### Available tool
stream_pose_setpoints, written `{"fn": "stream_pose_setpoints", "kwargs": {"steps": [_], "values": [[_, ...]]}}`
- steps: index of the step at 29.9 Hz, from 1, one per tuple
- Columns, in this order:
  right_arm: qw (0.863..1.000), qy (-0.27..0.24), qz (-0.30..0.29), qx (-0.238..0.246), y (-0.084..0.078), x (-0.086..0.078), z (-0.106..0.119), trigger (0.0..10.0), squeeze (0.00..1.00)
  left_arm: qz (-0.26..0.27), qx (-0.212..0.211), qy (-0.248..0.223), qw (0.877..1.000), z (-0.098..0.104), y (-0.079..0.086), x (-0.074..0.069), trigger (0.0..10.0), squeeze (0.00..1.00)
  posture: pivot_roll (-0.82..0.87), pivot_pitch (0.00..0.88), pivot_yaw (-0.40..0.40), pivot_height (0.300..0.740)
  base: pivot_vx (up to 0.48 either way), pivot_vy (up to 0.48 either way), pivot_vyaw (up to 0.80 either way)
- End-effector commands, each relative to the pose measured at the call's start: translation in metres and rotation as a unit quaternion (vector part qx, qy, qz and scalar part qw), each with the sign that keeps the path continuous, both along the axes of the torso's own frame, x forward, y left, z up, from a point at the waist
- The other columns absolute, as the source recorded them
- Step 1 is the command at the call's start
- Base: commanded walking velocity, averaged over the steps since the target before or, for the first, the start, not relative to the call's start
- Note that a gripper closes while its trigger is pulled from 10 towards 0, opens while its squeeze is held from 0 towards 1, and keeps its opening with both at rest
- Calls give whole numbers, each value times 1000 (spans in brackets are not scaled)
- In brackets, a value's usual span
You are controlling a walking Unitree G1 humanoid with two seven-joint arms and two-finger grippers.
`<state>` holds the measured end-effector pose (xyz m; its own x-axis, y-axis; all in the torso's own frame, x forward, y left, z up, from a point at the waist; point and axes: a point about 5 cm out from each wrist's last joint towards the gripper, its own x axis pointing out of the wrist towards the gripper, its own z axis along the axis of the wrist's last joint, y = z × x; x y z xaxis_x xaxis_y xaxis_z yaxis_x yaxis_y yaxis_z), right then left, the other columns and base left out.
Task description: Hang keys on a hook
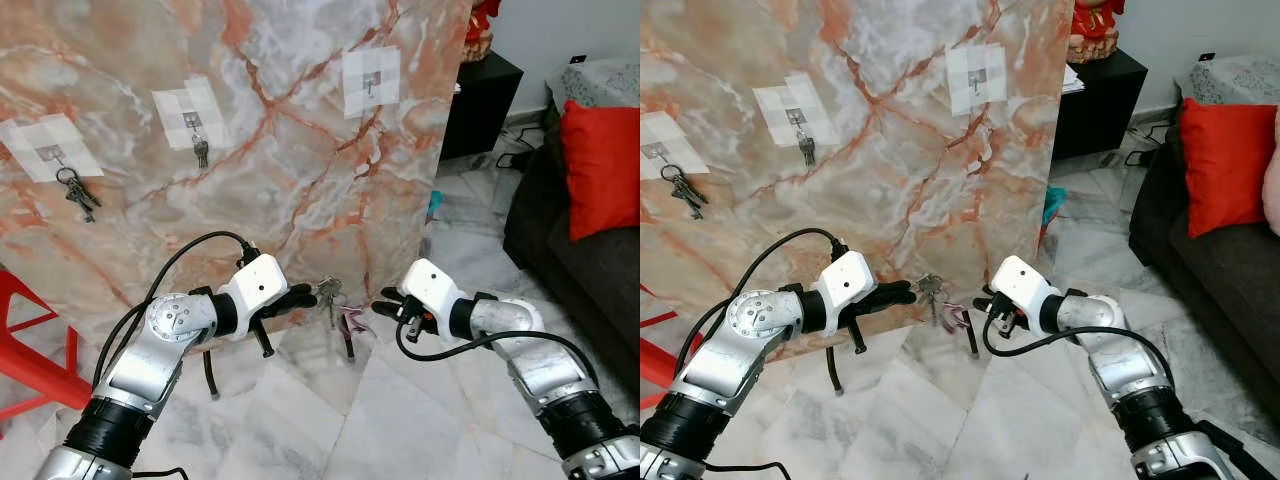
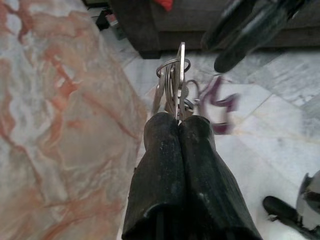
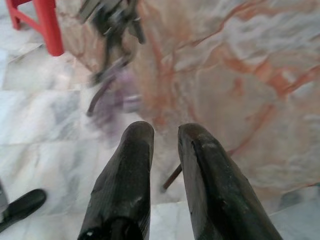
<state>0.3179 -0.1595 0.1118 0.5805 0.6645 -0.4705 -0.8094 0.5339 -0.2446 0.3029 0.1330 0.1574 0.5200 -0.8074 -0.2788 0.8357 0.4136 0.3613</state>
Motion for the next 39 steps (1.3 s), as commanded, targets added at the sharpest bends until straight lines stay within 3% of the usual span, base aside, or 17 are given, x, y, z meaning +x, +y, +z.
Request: {"fn": "stream_pose_setpoints", "kwargs": {"steps": [1, 9, 18, 39], "values": [[1000, 7, 12, 1, 0, -4, 0, 10000, 0, -12, -1, -5, 1000, 9, 1, -1, 10000, 0, 83, 91, 52, 740, 0, 0, 0], [1000, 27, 15, 6, -12, -10, -6, 10000, 0, -35, 5, -5, 999, 17, -4, -3, 10000, 0, 83, 89, 52, 740, 0, 0, 0], [994, 32, 81, 61, 1, -21, -3, 10000, 0, -58, 5, -3, 998, 28, -9, -5, 10000, 0, 88, 72, 52, 740, 0, 0, 0], [988, 56, 135, 56, -3, -30, -11, 10000, 0, -114, 20, 11, 993, 39, -18, -16, 10000, 0, 92, 35, 51, 740, 0, 0, 0]]}}
